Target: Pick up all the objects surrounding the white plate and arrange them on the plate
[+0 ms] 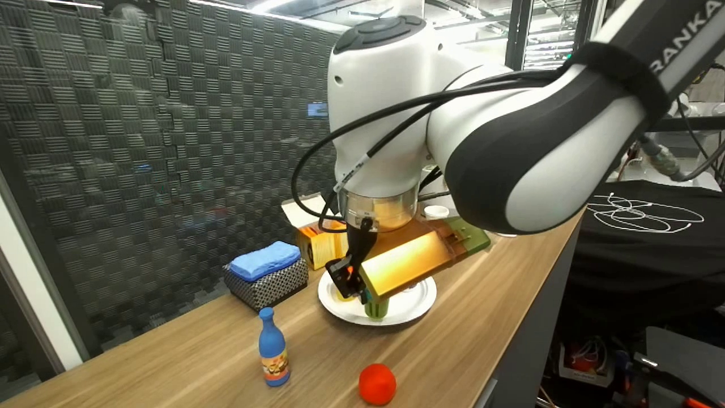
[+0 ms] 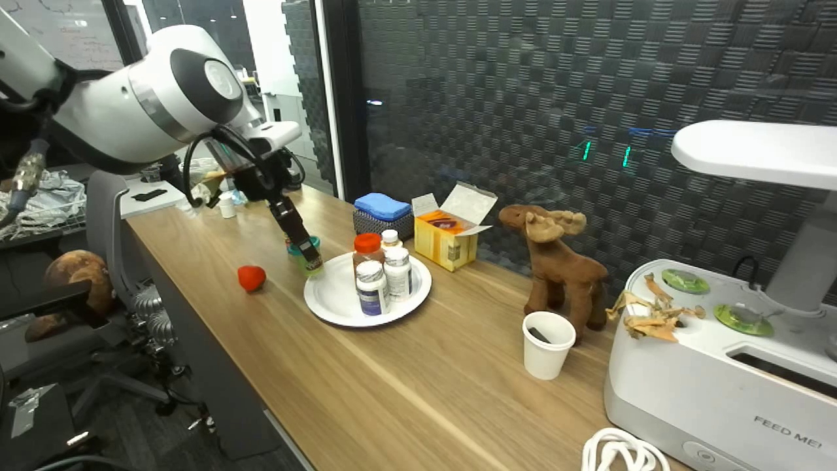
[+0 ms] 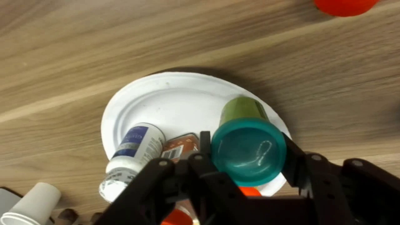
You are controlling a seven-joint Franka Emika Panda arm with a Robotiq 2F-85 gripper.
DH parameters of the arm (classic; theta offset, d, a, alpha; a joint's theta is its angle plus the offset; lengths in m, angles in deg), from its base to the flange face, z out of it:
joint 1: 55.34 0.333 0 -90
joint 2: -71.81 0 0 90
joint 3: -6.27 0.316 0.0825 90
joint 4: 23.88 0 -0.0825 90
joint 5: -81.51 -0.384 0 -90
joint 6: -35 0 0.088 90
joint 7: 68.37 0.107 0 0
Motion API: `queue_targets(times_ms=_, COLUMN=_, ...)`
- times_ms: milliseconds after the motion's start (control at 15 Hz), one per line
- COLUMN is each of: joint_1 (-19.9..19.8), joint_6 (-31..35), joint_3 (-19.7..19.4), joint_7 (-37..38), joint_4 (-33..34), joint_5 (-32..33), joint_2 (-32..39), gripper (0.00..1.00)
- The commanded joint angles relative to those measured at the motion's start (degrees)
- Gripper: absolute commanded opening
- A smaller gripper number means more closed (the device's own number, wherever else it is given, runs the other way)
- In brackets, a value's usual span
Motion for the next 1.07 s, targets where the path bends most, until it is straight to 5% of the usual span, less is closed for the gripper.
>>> queue_targets(times_ms=0, joint_1=-1.78, joint_6=0.82, joint_3=-0.16, joint_7=7.21, joint_4=-1.37, joint_5=3.88, joint_2=-0.70, gripper=0.27)
queue_targets(times_ms=600, joint_1=-5.12, joint_6=0.57, joint_3=-0.16, joint_7=19.44, joint_4=-2.01, joint_5=10.76, joint_2=0.08, gripper=0.27)
queue_targets(times_ms=1000, joint_1=-6.46, joint_6=1.53, joint_3=0.11, joint_7=20.75, joint_4=-1.83, joint_5=9.97, joint_2=2.09, gripper=0.27)
